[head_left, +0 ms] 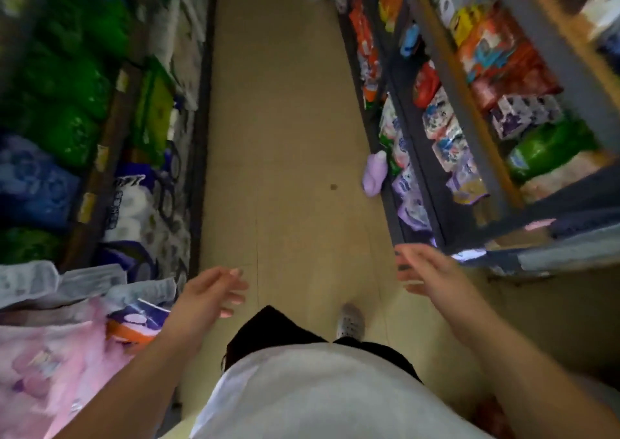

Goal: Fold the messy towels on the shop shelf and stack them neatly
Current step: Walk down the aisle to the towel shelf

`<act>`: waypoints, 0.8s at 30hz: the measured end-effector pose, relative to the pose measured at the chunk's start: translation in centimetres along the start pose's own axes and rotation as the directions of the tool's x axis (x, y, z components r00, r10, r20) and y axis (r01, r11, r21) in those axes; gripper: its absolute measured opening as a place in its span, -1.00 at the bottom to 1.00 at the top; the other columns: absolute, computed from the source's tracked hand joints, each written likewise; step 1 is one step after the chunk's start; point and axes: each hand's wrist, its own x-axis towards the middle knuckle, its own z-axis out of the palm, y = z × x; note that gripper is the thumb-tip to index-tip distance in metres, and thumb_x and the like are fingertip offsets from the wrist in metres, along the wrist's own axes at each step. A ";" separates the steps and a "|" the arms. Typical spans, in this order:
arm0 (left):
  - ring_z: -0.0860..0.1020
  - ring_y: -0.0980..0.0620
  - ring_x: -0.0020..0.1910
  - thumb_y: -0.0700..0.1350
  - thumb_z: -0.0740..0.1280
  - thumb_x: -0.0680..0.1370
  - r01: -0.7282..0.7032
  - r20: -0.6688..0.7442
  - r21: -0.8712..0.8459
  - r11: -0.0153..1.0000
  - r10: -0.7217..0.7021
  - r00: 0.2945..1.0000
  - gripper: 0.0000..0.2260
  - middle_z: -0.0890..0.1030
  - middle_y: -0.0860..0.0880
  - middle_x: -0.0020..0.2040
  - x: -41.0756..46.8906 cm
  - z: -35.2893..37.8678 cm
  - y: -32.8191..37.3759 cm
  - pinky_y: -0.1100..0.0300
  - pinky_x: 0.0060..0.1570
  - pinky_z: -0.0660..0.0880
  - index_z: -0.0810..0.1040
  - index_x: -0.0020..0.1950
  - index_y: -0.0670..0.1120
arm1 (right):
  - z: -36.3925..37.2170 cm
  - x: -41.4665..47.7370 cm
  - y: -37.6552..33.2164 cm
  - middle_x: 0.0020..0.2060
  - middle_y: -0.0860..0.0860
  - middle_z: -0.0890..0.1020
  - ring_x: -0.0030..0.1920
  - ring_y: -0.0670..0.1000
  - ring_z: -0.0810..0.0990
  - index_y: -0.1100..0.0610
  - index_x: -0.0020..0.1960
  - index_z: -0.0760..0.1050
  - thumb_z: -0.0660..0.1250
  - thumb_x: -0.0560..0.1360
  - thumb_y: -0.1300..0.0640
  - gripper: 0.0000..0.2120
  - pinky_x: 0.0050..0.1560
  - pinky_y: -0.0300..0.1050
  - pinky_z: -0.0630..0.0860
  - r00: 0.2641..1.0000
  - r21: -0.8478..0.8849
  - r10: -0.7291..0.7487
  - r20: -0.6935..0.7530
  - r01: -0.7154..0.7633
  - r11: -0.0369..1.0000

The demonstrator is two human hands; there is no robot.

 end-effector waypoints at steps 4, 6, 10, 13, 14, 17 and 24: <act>0.65 -0.08 -0.15 -0.05 0.31 0.64 0.020 -0.063 -0.024 1.000 -0.022 0.998 -0.83 0.73 -0.09 -0.07 3.2 2.4 3.1 0.05 -0.14 0.50 0.65 0.04 -0.11 | -1.4 8.7 -7.4 0.01 0.04 0.70 -0.01 0.05 0.64 0.02 0.12 0.59 0.25 0.64 0.02 -0.83 0.10 0.02 0.54 0.996 -0.027 -0.061 0.062 0.063 0.998; 0.65 -0.10 -0.12 -0.05 0.30 0.64 0.032 -0.084 -0.036 0.999 -0.035 0.996 -0.82 0.73 -0.10 -0.05 5.9 3.5 5.2 0.00 -0.09 0.52 0.65 0.05 -0.12 | -1.6 12.6 -10.1 0.00 0.01 0.70 -0.01 0.06 0.65 0.00 0.10 0.59 0.24 0.65 0.03 -0.84 0.09 0.02 0.54 0.995 -0.029 -0.062 0.083 0.065 0.997; 0.68 -0.10 -0.07 -0.04 0.29 0.64 0.009 -0.073 -0.034 0.999 -0.012 0.997 -0.81 0.73 -0.05 -0.04 13.1 5.4 10.6 -0.08 0.01 0.56 0.65 0.09 -0.09 | -1.7 19.6 -13.1 0.03 0.03 0.70 0.03 0.07 0.66 0.00 0.11 0.60 0.27 0.61 -0.04 -0.81 0.08 0.00 0.55 0.996 -0.038 -0.015 0.091 0.018 0.999; 0.68 -0.10 -0.05 -0.03 0.29 0.65 0.000 -0.044 -0.021 1.000 -0.001 0.999 -0.81 0.73 -0.04 -0.03 20.3 6.2 15.8 -0.09 0.03 0.57 0.64 0.11 -0.07 | -1.4 24.4 -15.4 0.01 0.02 0.71 0.01 0.04 0.68 0.01 0.13 0.60 0.34 0.43 -0.31 -0.54 -0.01 -0.08 0.56 0.997 -0.041 0.047 0.068 -0.044 0.998; 0.68 -0.11 -0.05 -0.03 0.29 0.65 -0.006 -0.034 -0.017 1.000 0.006 0.999 -0.82 0.73 -0.04 -0.03 23.0 6.3 17.8 -0.08 0.02 0.57 0.64 0.11 -0.08 | -1.4 26.2 -16.2 0.02 0.04 0.71 0.01 0.06 0.68 0.04 0.14 0.60 0.33 0.47 -0.26 -0.57 -0.02 -0.08 0.55 0.996 -0.037 0.074 0.047 -0.072 0.997; 0.67 -0.11 -0.04 -0.01 0.30 0.64 -0.025 0.000 0.011 1.000 0.025 1.000 -0.81 0.73 -0.02 -0.04 31.2 5.9 24.6 -0.02 -0.02 0.56 0.64 0.11 -0.07 | -1.2 31.6 -18.6 0.06 0.15 0.70 0.01 0.14 0.65 0.14 0.17 0.59 0.23 0.64 0.05 -0.76 0.01 -0.02 0.53 0.987 0.023 0.162 -0.019 -0.161 0.987; 0.66 -0.06 -0.07 0.00 0.29 0.65 -0.122 0.063 0.058 0.991 0.118 0.991 -0.79 0.72 -0.07 0.00 46.9 4.3 41.5 0.02 -0.03 0.53 0.62 0.11 -0.09 | 1.3 44.3 -28.5 0.03 0.12 0.72 0.00 0.13 0.67 0.10 0.10 0.62 0.23 0.66 0.07 -0.79 0.01 0.02 0.54 0.971 0.059 0.229 -0.074 -0.225 0.973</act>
